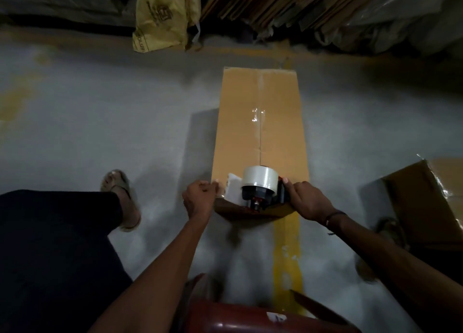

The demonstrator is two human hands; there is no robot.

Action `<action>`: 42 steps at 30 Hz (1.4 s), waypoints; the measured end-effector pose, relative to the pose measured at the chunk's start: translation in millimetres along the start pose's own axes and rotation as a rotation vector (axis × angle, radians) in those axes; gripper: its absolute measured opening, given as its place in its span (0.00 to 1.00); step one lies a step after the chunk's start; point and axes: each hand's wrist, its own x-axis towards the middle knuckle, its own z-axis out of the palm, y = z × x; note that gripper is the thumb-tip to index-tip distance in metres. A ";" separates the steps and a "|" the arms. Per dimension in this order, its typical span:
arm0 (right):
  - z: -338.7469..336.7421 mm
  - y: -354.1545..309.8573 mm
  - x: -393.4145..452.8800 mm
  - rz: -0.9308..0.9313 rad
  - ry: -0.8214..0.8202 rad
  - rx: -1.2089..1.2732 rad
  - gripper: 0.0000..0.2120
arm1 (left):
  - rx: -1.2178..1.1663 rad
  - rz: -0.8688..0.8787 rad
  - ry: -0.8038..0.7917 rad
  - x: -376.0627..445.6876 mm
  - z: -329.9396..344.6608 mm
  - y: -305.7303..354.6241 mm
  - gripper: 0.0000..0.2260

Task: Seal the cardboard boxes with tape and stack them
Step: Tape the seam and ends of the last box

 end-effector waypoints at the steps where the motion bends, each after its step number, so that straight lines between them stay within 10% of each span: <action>1: -3.0 -4.7 2.2 0.013 0.022 0.019 0.33 | -0.004 -0.007 -0.038 -2.7 1.3 3.8 0.15; 8: -3.0 -1.8 8.6 0.042 -0.009 -0.108 0.65 | 0.047 0.044 -0.022 -2.7 10.8 0.7 0.13; 18: -61.8 100.1 -57.5 0.177 -0.058 -0.031 0.31 | 0.043 0.083 -0.005 -5.6 11.4 1.9 0.20; 22: -74.1 123.8 -79.4 0.203 -0.038 -0.038 0.58 | 0.175 0.053 -0.009 -12.0 10.0 10.8 0.23; 25: -78.5 109.3 -81.6 0.200 -0.030 -0.065 0.44 | 0.293 0.295 0.075 -24.3 19.6 22.8 0.20; 31: -76.9 111.3 -78.4 0.281 -0.077 0.032 0.29 | 0.057 0.506 -0.558 -92.6 91.2 76.6 0.09; 33: -74.4 116.5 -79.6 0.264 -0.067 0.027 0.28 | 0.102 0.501 -0.721 -111.8 109.2 96.0 0.25; 35: -73.4 120.1 -79.7 0.252 -0.048 0.020 0.29 | 0.179 0.476 -0.739 -120.1 119.9 104.3 0.34; 42: -68.8 135.6 -76.6 0.234 -0.067 0.035 0.32 | 0.203 0.452 -0.673 -108.6 133.0 85.9 0.18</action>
